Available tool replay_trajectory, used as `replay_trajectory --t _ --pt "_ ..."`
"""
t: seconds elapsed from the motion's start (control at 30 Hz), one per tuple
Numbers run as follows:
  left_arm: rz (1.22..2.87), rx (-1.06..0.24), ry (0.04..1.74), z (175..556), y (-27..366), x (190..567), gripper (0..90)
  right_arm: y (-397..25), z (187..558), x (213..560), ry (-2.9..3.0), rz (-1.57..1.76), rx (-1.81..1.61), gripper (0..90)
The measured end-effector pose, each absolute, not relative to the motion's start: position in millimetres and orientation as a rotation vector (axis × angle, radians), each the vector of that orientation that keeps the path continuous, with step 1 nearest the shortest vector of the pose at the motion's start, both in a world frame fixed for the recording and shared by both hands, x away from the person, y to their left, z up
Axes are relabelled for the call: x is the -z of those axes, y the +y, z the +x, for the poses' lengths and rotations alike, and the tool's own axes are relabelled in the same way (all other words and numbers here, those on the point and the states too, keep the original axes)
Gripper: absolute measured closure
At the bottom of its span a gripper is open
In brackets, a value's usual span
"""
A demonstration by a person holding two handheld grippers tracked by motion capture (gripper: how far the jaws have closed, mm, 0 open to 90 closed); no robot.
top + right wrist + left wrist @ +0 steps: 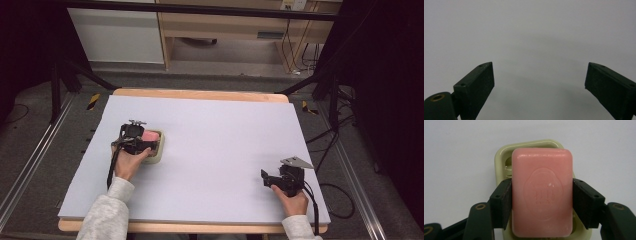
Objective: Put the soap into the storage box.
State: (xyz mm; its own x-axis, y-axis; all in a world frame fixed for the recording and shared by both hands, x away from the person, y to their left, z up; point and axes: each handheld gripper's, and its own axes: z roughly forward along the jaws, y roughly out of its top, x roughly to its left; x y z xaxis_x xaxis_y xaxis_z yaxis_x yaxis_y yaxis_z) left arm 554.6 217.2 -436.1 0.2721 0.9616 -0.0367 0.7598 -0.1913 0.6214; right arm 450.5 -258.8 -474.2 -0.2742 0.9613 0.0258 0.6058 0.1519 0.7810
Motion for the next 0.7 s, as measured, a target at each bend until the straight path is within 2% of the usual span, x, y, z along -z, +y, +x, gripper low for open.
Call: replay_trajectory --t 0.4,0.7 --pt "1.979 -0.55 1.493 548 219 428 38.1 -259 451 474 1.947 1.486 -0.958 9.1" --pt "1.918 -0.57 1.343 526 225 408 29.8 -258 451 474 1.937 1.498 -0.964 9.1"
